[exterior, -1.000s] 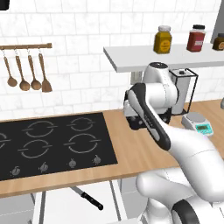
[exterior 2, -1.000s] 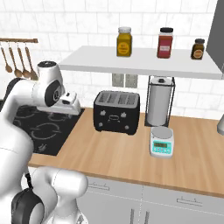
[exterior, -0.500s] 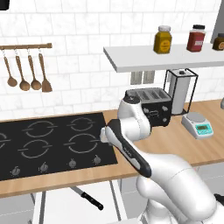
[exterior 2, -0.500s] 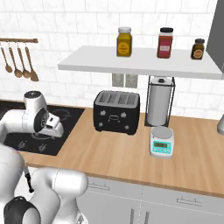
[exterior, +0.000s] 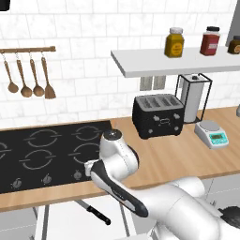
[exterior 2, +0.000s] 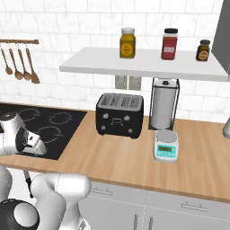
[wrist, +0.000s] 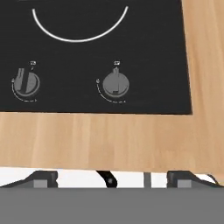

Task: Pick up the knife from the drawer and place it on the cutting board. Then place the meat from the plate to the cutting board.

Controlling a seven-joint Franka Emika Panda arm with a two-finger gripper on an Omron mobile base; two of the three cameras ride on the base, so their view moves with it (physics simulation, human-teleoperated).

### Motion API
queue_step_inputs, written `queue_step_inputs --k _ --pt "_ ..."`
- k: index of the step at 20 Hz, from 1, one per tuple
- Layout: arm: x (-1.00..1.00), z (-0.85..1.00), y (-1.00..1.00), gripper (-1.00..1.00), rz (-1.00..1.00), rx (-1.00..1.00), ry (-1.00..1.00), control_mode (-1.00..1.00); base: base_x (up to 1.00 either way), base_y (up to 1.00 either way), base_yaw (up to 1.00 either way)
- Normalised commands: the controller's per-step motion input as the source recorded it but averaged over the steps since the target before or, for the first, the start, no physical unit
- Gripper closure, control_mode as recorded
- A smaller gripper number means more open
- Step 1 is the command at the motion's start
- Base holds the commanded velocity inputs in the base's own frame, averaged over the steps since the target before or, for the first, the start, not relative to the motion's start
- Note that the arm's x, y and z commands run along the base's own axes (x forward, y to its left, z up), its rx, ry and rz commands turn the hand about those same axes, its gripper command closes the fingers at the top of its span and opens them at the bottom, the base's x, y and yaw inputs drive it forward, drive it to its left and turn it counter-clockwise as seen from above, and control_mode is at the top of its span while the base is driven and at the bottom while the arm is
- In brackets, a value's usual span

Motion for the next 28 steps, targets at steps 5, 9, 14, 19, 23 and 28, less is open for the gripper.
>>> queue_step_inputs --k 5,9,14,19,23,28 --pt "-0.54 -0.42 0.56 -1.0 0.02 0.0 0.0 -1.0 0.0 0.0 0.0" --pt "-0.57 -0.45 0.21 -1.0 0.03 0.12 0.0 -1.0 0.0 0.0 0.0" --pt "-0.53 -0.49 0.1 -1.0 0.02 0.1 0.02 -1.0 0.0 0.0 0.0" --pt "-0.24 -0.66 0.0 -1.0 0.0 0.04 0.0 -1.0 0.0 0.0 0.0" --pt "-0.01 -0.31 0.01 -1.0 0.0 0.06 0.18 -1.0 0.0 0.0 0.0" --pt "0.0 -0.13 0.09 -1.0 0.0 0.12 0.27 -1.0 0.0 0.0 0.0"
